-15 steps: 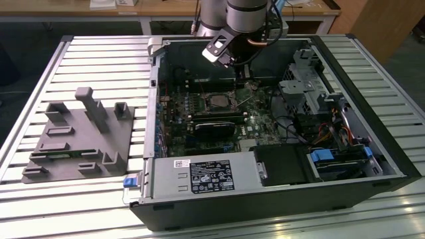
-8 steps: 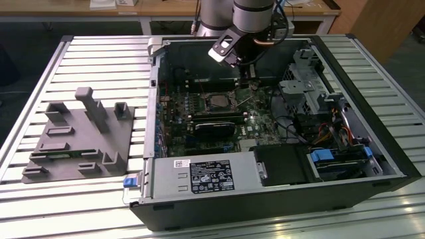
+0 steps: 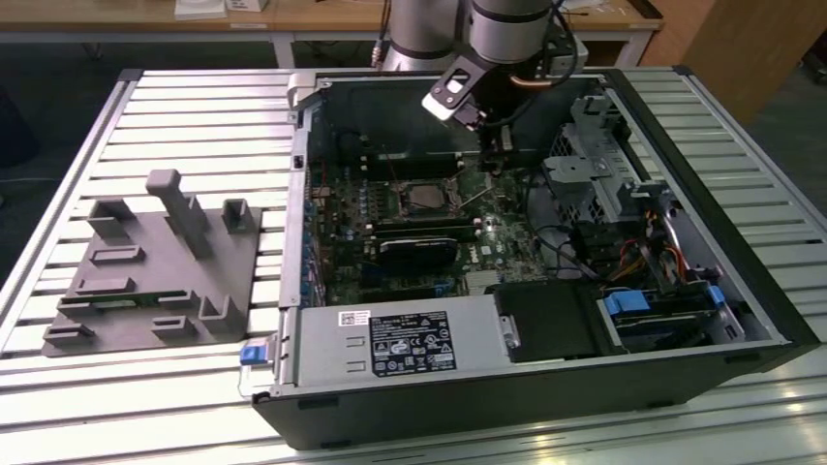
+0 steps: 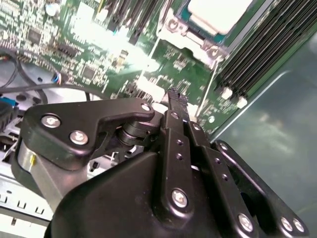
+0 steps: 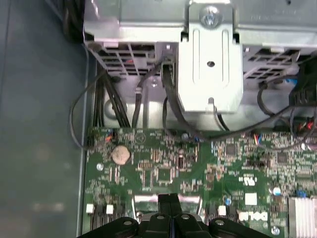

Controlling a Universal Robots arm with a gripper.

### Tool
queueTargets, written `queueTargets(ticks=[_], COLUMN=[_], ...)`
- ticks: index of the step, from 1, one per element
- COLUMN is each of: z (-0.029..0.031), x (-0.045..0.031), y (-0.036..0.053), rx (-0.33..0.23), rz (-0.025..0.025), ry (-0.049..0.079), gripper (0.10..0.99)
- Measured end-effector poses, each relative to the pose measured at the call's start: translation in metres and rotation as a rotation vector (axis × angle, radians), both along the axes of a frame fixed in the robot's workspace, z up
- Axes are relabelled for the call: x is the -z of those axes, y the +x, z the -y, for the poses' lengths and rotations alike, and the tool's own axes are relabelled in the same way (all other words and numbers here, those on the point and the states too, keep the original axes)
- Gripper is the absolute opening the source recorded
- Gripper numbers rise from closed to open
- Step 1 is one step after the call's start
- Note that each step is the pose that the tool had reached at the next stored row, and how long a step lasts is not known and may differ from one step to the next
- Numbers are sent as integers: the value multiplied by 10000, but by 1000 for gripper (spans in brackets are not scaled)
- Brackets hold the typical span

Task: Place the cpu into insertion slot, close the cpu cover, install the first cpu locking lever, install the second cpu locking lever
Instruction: 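Close the cpu cover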

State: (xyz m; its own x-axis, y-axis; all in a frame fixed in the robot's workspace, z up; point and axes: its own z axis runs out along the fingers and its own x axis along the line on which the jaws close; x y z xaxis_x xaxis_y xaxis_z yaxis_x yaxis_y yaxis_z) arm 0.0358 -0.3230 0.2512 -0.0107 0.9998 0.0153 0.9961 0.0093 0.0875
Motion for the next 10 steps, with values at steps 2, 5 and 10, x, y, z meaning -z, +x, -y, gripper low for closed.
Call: queueTargets(ticks=[2,5,10], z=[0,0,0], x=[0,0,0], y=[50,126,250], rx=[1,0,1], rz=[0,0,-6], ry=[-1,0,-1], gripper=[106,106,106])
